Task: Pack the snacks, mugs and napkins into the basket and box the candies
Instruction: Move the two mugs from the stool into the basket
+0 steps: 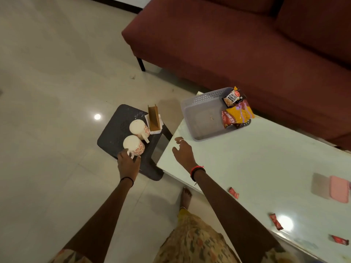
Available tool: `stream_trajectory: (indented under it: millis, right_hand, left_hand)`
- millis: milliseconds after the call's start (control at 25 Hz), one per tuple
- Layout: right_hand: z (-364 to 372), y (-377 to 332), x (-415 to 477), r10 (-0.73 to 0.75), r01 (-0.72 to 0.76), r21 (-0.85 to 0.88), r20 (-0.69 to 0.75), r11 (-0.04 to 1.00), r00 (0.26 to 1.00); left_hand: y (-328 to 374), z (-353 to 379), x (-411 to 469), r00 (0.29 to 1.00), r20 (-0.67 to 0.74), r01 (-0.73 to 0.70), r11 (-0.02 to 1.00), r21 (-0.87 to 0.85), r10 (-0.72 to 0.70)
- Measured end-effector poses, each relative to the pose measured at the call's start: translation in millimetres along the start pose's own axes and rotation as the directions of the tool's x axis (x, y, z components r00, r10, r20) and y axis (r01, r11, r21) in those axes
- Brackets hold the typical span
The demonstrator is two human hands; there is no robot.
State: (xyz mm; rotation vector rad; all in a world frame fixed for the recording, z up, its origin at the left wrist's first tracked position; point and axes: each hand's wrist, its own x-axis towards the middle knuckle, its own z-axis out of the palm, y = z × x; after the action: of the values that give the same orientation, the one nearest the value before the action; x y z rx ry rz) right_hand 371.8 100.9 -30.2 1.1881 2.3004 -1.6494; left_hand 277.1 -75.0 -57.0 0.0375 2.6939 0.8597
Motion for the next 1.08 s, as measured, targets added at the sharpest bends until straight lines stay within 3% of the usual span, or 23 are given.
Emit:
stream_trajectory:
  millis: [160, 440, 880, 1080]
  right_hand:
    - [24.9, -21.5, 45.5, 0.008, -0.003, -0.043, 0.105, 0.999, 0.994]
    - [68.0, -35.2, 120.6, -0.003, 0.059, -0.228, 0.241, 0.972, 0.971]
    - [121.9, -50.3, 195.0, -0.141, 0.283, -0.3, 0.419, 0.911, 0.897]
    - [141.9, -42.2, 200.8, -0.181, 0.394, -0.448, 0.446, 0.803, 0.876]
  left_hand:
    - [-4.9, -1.3, 45.9, 0.998, 0.033, 0.04, 0.991, 0.127, -0.045]
    - [-14.4, 27.0, 107.3, 0.976, 0.215, -0.011, 0.986, 0.169, -0.025]
    - [-33.4, 49.8, 138.4, 0.98, 0.2, -0.036, 0.976, 0.215, -0.008]
    - [-38.6, 48.9, 140.8, 0.975, 0.214, -0.11, 0.956, 0.272, 0.051]
